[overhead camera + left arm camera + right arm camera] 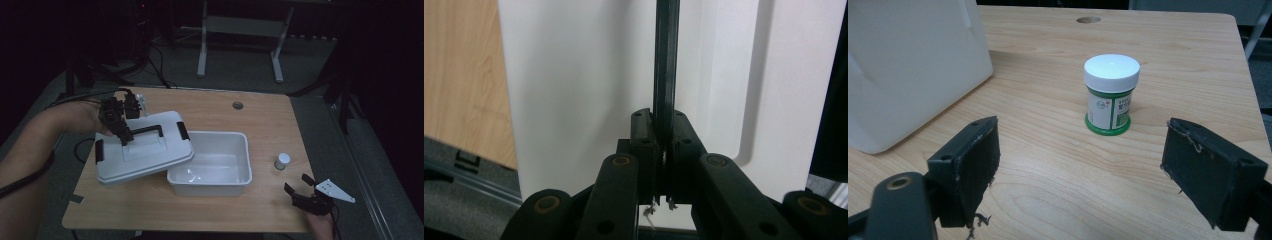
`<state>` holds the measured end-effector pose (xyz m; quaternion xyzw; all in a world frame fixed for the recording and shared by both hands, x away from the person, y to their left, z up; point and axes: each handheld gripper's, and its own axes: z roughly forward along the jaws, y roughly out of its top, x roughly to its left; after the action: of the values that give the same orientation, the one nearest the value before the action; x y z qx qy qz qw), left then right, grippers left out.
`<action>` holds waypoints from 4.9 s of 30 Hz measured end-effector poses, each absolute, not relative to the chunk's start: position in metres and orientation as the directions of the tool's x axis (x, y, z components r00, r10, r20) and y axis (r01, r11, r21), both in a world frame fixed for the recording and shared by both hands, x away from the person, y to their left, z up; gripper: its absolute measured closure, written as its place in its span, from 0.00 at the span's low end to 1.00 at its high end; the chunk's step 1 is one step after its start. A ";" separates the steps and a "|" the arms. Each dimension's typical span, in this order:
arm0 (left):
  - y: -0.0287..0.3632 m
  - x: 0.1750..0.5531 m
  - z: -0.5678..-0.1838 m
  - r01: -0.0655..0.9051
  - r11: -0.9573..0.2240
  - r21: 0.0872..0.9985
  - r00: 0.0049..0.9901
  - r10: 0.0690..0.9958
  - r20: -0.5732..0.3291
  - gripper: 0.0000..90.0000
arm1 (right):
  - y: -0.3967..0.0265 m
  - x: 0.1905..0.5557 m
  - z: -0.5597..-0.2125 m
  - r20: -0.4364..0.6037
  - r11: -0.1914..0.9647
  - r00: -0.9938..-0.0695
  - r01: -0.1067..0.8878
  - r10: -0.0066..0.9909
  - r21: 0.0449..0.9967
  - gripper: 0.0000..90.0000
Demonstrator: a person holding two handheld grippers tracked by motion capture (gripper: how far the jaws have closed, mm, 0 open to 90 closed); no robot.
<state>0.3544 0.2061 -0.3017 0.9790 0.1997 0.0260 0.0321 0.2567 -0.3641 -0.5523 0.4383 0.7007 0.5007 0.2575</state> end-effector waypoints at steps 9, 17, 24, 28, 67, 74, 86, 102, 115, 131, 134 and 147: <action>0.245 0.344 -0.307 0.463 -0.883 0.084 0.882 0.468 0.053 0.93 | -0.364 0.257 -0.552 0.079 0.115 -0.485 0.358 0.871 0.927 0.17; 0.269 0.337 -0.316 0.507 -0.853 0.122 0.855 0.516 0.050 0.93 | -0.364 0.257 -0.552 0.077 0.118 -0.485 0.359 0.871 0.926 0.17; 0.282 0.335 -0.338 0.530 -0.843 0.084 0.843 0.535 0.054 0.93 | -0.364 0.257 -0.552 0.081 0.114 -0.483 0.361 0.872 0.926 0.17; 0.286 0.337 -0.349 0.542 -0.834 0.097 0.835 0.548 0.048 0.93 | -0.364 0.257 -0.552 0.082 0.114 -0.483 0.362 0.872 0.925 0.17; 0.268 0.356 -0.469 0.552 -0.834 0.010 0.828 0.547 -0.120 0.93 | -0.363 0.257 -0.552 0.074 0.125 -0.484 0.365 0.872 0.923 0.17; 0.269 0.357 -0.480 0.556 -0.831 0.005 0.822 0.549 -0.150 0.93 | -0.363 0.258 -0.552 0.070 0.130 -0.483 0.367 0.873 0.921 0.17; 0.277 0.359 -0.480 0.576 -0.816 0.051 0.815 0.568 -0.115 0.62 | -0.363 0.258 -0.552 0.070 0.133 -0.484 0.371 0.872 0.919 0.17; 0.278 0.362 -0.485 0.626 -0.779 0.041 0.778 0.620 -0.104 0.29 | -0.363 0.262 -0.552 0.082 0.153 -0.497 0.414 0.864 0.898 0.17; 0.281 0.357 -0.474 0.629 -0.776 0.047 0.776 0.622 -0.106 0.31 | -0.366 0.272 -0.537 0.061 0.252 -0.484 0.556 0.873 0.792 0.17; 0.278 0.352 -0.470 0.615 -0.788 0.039 0.787 0.610 -0.094 0.31 | -0.366 0.293 -0.514 -0.006 0.363 -0.424 0.768 0.906 0.528 0.17; 0.276 0.350 -0.469 0.612 -0.790 0.034 0.789 0.606 -0.101 0.31 | -0.367 0.296 -0.512 -0.008 0.371 -0.420 0.792 0.908 0.484 0.17; 0.276 0.350 -0.468 0.614 -0.787 0.055 0.788 0.608 -0.100 0.35 | -0.363 0.315 -0.501 -0.017 0.447 -0.459 0.855 0.888 0.263 0.17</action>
<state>0.3500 0.2761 -0.4679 0.9445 0.3234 -0.0384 0.0421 0.3149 -0.3625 -0.5010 0.5143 0.8472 0.1092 0.0762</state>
